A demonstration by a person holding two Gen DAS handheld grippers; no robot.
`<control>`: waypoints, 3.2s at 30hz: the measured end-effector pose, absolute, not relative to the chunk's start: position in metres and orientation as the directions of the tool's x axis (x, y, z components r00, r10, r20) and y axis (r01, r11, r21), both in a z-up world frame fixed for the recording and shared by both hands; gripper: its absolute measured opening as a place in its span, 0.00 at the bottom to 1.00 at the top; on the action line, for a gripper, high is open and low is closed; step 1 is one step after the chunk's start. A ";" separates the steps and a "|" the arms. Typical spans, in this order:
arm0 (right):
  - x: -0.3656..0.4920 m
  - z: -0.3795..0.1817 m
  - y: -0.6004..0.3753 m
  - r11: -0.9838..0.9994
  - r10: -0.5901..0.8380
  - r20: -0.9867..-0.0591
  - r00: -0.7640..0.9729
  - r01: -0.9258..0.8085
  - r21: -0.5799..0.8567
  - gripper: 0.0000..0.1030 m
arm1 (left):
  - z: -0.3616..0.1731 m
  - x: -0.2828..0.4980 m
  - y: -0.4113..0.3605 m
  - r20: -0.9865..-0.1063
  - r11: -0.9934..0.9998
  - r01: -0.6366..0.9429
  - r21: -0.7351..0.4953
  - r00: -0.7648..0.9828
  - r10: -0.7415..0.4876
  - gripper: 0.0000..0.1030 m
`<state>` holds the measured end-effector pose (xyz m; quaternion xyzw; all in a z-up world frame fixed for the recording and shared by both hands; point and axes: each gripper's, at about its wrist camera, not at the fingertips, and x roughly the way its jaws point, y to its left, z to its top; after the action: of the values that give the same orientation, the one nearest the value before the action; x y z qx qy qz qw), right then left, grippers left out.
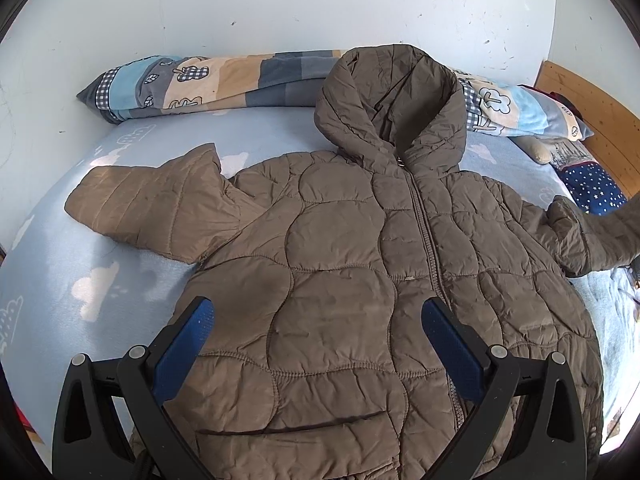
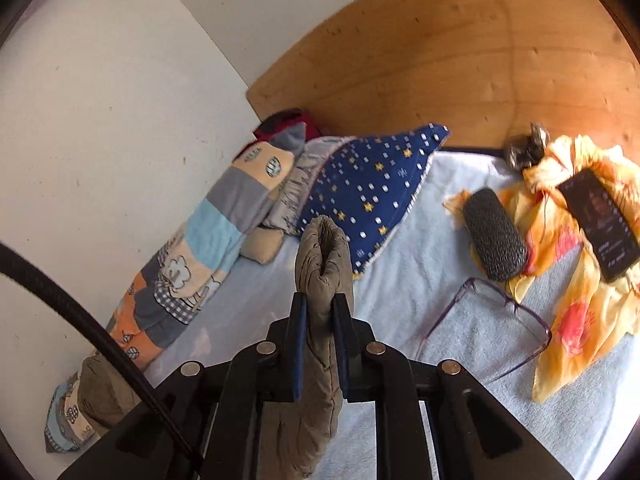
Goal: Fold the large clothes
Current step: 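Lift the sleeve with the right gripper and swing it over the jacket body, then lay the sleeve across the jacket front and open the right gripper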
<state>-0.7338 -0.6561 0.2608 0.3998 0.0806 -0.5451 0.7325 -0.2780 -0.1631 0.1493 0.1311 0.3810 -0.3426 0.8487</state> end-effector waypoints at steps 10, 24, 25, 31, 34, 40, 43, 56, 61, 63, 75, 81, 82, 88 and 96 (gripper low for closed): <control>-0.679 0.366 -0.589 0.370 -0.741 -0.343 0.577 0.778 0.508 0.14 | 0.152 -0.278 -0.165 -0.729 0.734 0.678 -0.047 0.479 -0.489 1.00; -0.588 0.411 -0.511 0.634 -0.551 -0.241 0.799 0.588 0.502 0.13 | 0.125 -0.330 -0.313 -0.747 0.596 0.793 -0.129 0.318 -0.584 1.00; -0.587 0.410 -0.509 0.642 -0.540 -0.239 0.807 0.578 0.504 0.13 | 0.121 -0.333 -0.328 -0.748 0.595 0.792 -0.135 0.313 -0.585 1.00; -0.586 0.406 -0.512 0.659 -0.501 -0.236 0.832 0.544 0.520 0.13 | 0.099 -0.348 -0.414 -0.801 0.587 0.792 -0.167 0.238 -0.549 1.00; -0.588 0.406 -0.514 0.660 -0.487 -0.231 0.842 0.528 0.535 0.14 | 0.077 -0.357 -0.447 -0.848 0.566 0.812 -0.140 0.197 -0.493 1.00; -0.585 0.404 -0.514 0.667 -0.464 -0.233 0.855 0.510 0.542 0.14 | 0.073 -0.369 -0.454 -0.873 0.509 0.859 -0.053 0.207 -0.441 1.00; -0.582 0.403 -0.511 0.675 -0.458 -0.239 0.856 0.510 0.534 0.14 | 0.109 -0.357 -0.419 -0.829 0.531 0.843 -0.088 0.234 -0.509 1.00; -0.510 0.399 -0.468 0.753 -0.325 -0.276 0.904 0.424 0.503 0.14 | 0.223 -0.280 -0.203 -0.680 0.690 0.721 0.058 0.535 -0.502 1.00; -0.440 0.366 -0.435 0.786 -0.214 -0.352 0.911 0.375 0.492 0.13 | 0.207 -0.231 -0.168 -0.699 0.773 0.634 -0.021 0.544 -0.464 1.00; -0.409 0.345 -0.422 0.798 -0.166 -0.399 0.902 0.360 0.483 0.13 | 0.203 -0.214 -0.163 -0.706 0.802 0.597 -0.016 0.561 -0.432 1.00; -0.278 0.188 -0.371 0.830 0.015 -0.644 0.765 0.350 0.435 0.13 | 0.178 -0.152 -0.131 -0.763 0.911 0.400 -0.105 0.554 -0.332 1.00; -0.256 0.128 -0.363 0.832 0.068 -0.745 0.664 0.374 0.409 0.40 | 0.165 -0.143 -0.134 -0.783 0.912 0.391 -0.128 0.524 -0.334 1.00; -0.254 0.120 -0.363 0.830 0.092 -0.769 0.633 0.378 0.411 0.60 | 0.164 -0.143 -0.136 -0.784 0.909 0.395 -0.132 0.519 -0.339 1.00; -0.278 0.153 -0.382 0.795 0.129 -0.686 0.716 0.338 0.503 0.60 | 0.163 -0.139 -0.146 -0.775 0.890 0.413 -0.191 0.493 -0.395 1.00; -0.370 0.178 -0.496 0.651 -0.260 -0.748 0.610 0.683 0.331 0.61 | 0.146 -0.168 -0.201 -0.787 0.815 0.570 -0.103 0.454 -0.417 1.00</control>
<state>-0.3704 -0.4960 0.1782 0.3102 0.3412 -0.2800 0.8420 -0.1684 -0.2013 0.1460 0.0878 0.4337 -0.2909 0.8482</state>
